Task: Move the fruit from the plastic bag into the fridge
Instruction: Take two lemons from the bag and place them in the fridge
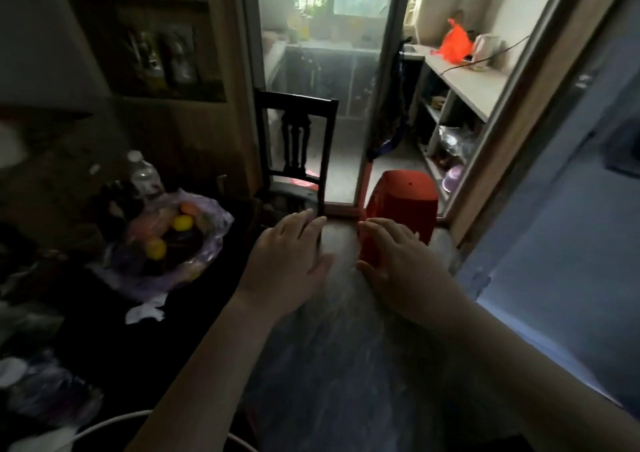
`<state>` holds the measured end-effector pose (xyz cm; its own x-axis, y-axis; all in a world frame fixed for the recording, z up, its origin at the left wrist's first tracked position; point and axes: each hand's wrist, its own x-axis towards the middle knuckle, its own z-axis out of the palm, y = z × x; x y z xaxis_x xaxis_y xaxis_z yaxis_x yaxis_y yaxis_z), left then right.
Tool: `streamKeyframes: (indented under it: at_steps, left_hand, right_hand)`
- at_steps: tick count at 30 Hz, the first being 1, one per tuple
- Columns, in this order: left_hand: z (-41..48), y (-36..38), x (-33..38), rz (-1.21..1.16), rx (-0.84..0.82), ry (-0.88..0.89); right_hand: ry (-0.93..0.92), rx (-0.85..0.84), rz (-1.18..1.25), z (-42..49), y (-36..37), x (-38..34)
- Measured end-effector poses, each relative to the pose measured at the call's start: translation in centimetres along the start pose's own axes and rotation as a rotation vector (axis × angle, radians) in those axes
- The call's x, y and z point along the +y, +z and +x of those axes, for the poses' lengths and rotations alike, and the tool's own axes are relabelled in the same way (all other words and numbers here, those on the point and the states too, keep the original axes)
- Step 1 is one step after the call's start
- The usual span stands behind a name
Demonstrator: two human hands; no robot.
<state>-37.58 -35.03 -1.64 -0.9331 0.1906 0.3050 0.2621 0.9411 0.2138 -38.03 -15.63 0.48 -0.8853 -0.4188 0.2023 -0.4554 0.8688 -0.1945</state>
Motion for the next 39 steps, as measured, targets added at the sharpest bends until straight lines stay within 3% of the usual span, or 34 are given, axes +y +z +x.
streamKeyframes:
  at_steps: [10, 28, 39]
  left_hand:
    - [-2.5, 1.1, -14.0, 0.038, -0.037, -0.305]
    - [-1.9, 6.4, -27.2, 0.01, -0.078, -0.71]
    - [3.6, 13.2, -34.9, -0.105, -0.148, -0.878]
  right_hand:
    - [-0.2, -0.095, 0.087, 10.1, 7.7, -6.8]
    - [-0.592, -0.275, 0.187, 27.9, 20.9, -12.9]
    - [-0.763, -0.536, 0.197, 40.1, 32.9, -13.5]
